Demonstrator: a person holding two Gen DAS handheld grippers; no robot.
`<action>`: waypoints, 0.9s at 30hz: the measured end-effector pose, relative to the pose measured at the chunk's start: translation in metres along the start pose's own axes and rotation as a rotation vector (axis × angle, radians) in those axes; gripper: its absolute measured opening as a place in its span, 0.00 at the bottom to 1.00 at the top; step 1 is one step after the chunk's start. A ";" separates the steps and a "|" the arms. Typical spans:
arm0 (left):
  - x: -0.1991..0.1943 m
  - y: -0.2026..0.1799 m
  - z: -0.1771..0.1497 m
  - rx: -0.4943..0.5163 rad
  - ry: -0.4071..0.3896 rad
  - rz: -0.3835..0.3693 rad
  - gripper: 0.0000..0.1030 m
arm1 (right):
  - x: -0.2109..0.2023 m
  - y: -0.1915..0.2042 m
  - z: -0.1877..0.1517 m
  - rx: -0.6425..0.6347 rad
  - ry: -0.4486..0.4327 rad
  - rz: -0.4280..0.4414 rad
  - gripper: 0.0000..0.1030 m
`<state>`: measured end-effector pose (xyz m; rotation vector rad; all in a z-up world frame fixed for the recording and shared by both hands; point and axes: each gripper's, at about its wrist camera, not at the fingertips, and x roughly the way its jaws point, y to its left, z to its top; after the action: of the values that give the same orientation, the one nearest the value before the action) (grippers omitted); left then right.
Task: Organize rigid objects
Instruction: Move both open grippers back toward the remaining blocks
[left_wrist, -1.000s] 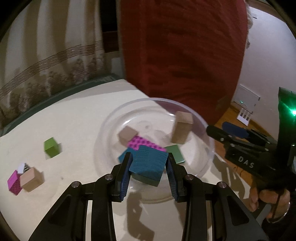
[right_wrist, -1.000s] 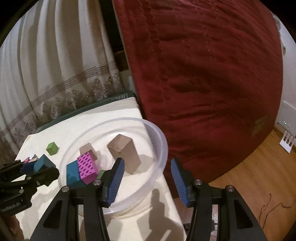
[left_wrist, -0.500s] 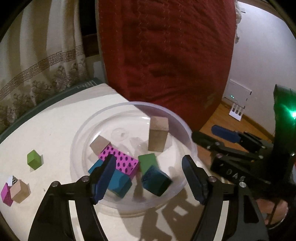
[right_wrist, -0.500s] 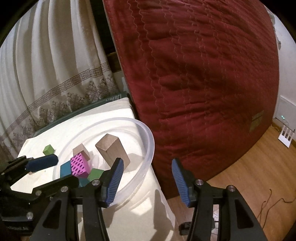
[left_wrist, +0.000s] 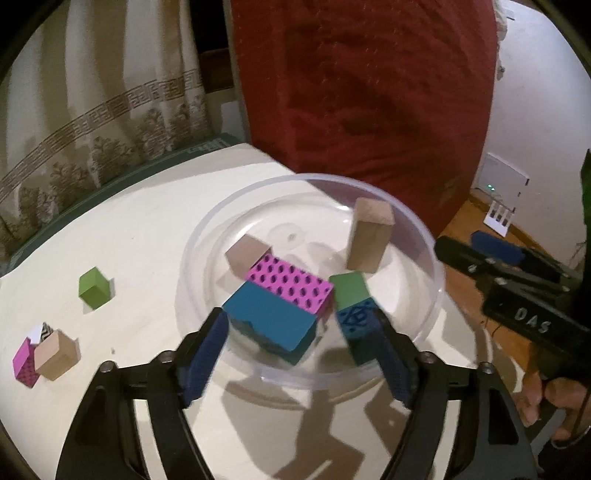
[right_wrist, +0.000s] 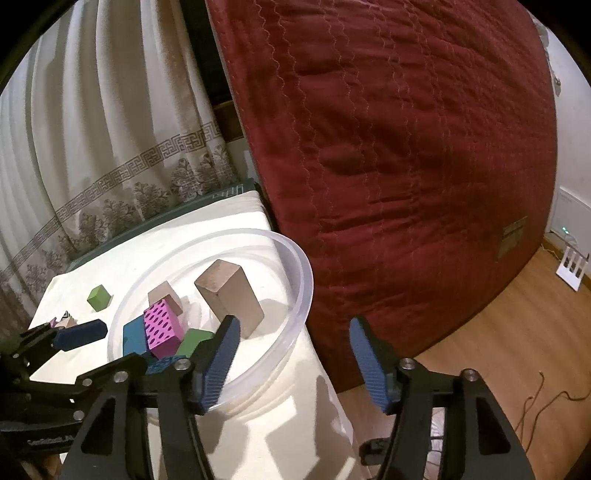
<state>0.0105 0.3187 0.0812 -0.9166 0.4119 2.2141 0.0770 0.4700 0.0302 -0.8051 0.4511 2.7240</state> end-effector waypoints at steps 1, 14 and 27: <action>0.000 0.001 -0.002 -0.001 0.000 0.007 0.83 | 0.000 0.000 0.000 0.000 0.000 -0.001 0.67; -0.009 0.021 -0.015 -0.029 -0.010 0.063 0.84 | -0.008 0.020 0.000 -0.029 -0.001 0.005 0.73; -0.022 0.053 -0.028 -0.077 -0.019 0.126 0.84 | -0.012 0.063 0.002 -0.102 0.000 0.055 0.79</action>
<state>-0.0019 0.2560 0.0793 -0.9318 0.3873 2.3656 0.0642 0.4108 0.0523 -0.8297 0.3416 2.8180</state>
